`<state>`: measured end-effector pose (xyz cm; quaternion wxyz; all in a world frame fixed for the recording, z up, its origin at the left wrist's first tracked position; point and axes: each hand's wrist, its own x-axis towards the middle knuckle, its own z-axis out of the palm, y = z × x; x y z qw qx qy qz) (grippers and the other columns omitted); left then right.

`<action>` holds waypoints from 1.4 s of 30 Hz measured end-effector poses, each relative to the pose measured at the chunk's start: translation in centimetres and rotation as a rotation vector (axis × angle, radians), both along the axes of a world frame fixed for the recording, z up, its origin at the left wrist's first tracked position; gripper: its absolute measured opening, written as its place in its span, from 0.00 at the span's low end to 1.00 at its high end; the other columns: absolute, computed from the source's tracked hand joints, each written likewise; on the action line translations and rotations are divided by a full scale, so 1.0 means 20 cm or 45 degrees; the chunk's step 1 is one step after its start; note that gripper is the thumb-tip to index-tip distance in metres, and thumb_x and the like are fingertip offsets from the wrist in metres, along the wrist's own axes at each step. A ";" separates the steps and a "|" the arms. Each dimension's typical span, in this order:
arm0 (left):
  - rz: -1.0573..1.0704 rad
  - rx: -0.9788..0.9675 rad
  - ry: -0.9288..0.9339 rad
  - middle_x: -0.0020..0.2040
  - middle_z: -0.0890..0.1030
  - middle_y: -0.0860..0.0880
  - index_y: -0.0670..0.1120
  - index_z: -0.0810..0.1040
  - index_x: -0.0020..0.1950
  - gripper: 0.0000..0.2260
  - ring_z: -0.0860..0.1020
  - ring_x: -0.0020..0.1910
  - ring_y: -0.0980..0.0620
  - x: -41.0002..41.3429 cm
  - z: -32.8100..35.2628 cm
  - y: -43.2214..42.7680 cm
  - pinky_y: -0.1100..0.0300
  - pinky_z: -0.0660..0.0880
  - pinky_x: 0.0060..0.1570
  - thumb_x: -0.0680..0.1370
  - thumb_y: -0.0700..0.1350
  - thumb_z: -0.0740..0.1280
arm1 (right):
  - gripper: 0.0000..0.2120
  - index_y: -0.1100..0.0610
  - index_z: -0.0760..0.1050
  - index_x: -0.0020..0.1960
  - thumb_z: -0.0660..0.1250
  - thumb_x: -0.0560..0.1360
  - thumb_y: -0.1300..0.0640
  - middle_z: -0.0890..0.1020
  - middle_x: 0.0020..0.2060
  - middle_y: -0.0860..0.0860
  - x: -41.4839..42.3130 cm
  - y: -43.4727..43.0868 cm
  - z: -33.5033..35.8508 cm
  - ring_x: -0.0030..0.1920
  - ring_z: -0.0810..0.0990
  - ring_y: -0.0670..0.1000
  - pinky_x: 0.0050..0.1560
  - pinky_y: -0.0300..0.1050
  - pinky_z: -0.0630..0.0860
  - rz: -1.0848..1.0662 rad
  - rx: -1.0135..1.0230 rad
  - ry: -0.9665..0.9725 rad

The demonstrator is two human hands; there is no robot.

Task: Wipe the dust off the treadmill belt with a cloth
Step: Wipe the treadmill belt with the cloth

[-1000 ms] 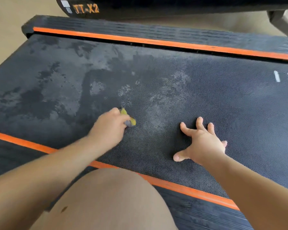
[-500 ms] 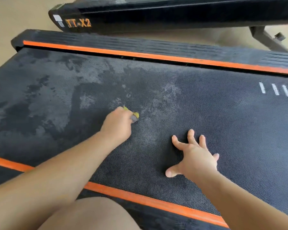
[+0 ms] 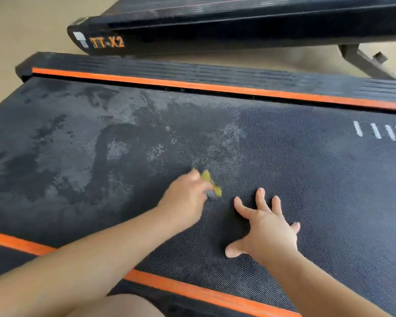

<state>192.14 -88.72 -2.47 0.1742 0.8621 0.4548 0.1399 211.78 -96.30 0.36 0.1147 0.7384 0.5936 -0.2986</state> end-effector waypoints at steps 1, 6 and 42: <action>-0.189 -0.067 -0.033 0.49 0.74 0.49 0.55 0.81 0.51 0.08 0.77 0.50 0.46 0.01 0.02 -0.10 0.52 0.76 0.49 0.80 0.44 0.63 | 0.61 0.28 0.45 0.79 0.81 0.58 0.34 0.34 0.82 0.44 0.00 0.00 0.00 0.82 0.32 0.58 0.72 0.80 0.52 -0.005 0.004 0.003; -0.067 -0.027 0.108 0.48 0.69 0.56 0.58 0.80 0.55 0.09 0.75 0.52 0.51 -0.18 0.04 0.15 0.55 0.75 0.50 0.78 0.49 0.63 | 0.61 0.28 0.44 0.79 0.81 0.59 0.34 0.33 0.82 0.44 0.00 0.01 0.00 0.81 0.31 0.58 0.73 0.80 0.50 -0.004 -0.019 0.012; -0.592 0.339 0.351 0.58 0.72 0.51 0.53 0.71 0.64 0.17 0.70 0.51 0.50 -0.05 -0.01 0.37 0.49 0.78 0.37 0.80 0.37 0.63 | 0.62 0.28 0.41 0.79 0.81 0.59 0.33 0.31 0.81 0.44 0.00 0.01 -0.01 0.81 0.30 0.58 0.72 0.80 0.50 0.006 -0.035 -0.007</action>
